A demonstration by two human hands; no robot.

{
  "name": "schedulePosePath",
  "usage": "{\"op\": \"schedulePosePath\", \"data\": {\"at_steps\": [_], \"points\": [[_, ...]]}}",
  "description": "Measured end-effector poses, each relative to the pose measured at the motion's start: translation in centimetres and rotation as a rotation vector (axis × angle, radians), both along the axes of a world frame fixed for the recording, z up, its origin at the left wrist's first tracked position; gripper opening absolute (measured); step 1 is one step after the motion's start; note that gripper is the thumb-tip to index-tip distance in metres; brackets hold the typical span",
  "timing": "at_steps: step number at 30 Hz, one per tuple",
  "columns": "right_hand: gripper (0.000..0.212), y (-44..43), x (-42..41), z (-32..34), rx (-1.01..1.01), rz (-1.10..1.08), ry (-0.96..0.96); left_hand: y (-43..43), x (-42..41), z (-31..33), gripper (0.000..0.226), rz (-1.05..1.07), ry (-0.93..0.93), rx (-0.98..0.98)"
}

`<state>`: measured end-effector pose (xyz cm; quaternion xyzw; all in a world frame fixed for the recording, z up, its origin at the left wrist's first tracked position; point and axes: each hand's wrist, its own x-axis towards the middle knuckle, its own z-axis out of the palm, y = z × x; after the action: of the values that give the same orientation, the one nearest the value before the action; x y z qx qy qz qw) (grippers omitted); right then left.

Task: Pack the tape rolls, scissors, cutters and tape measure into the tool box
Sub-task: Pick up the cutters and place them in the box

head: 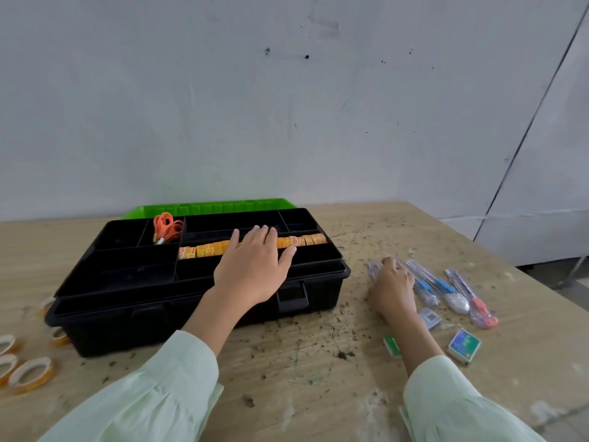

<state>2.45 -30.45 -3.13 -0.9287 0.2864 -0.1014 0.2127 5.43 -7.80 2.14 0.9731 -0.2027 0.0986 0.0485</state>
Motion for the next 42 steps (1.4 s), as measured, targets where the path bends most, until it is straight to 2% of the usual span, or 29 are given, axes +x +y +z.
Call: {"op": "schedulePosePath", "data": {"at_steps": [6, 8, 11, 12, 14, 16, 20, 24, 27, 36, 39, 42], "points": [[0.048, -0.1, -0.6, 2.4, 0.244, 0.027, -0.274, 0.1, -0.1, 0.1, 0.065, -0.007, 0.009, -0.012], [0.047, 0.7, -0.9, 3.9, 0.237, 0.082, -0.397, 0.3, -0.1, 0.4, 0.065, -0.037, 0.053, -0.063], [0.043, 2.6, -1.3, 6.7, 0.208, 0.179, -0.576, 1.1, -0.5, 1.5, 0.059, -0.092, 0.147, -0.306], [0.042, 3.3, -1.2, 7.7, 0.212, 0.221, -0.628, 1.6, -0.5, 1.8, 0.057, -0.085, 0.141, -0.368], [0.039, 5.0, -0.2, 9.3, 0.204, 0.333, -0.691, 3.4, -0.1, 2.1, 0.056, -0.025, 0.061, -0.363], [0.038, 7.0, 1.5, 10.3, 0.179, 0.475, -0.644, 5.9, 0.6, 2.0, 0.058, 0.104, 0.0, -0.273], [0.038, 10.7, 5.8, 10.5, 0.059, 0.743, -0.389, 10.2, 1.4, 1.4, 0.072, 0.33, 0.017, -0.117], [0.035, 13.9, 9.3, 9.6, -0.082, 0.938, -0.141, 11.3, 1.4, 0.8, 0.08, 0.354, 0.133, -0.123], [0.037, 15.3, 10.9, 9.2, -0.199, 1.0, -0.052, 11.1, 1.4, 0.7, 0.08, 0.351, 0.125, -0.131], [0.038, 16.4, 12.7, 8.9, -0.196, 0.932, -0.006, 11.1, 1.7, 0.3, 0.078, 0.355, 0.075, -0.192], [0.035, 16.4, 12.4, 8.8, -0.225, 0.888, -0.066, 11.2, 1.6, 0.3, 0.078, 0.349, 0.067, -0.215], [0.028, 15.6, 11.1, 9.2, -0.159, 0.809, -0.234, 11.2, 1.4, 0.4, 0.073, 0.338, 0.001, -0.278]]}}
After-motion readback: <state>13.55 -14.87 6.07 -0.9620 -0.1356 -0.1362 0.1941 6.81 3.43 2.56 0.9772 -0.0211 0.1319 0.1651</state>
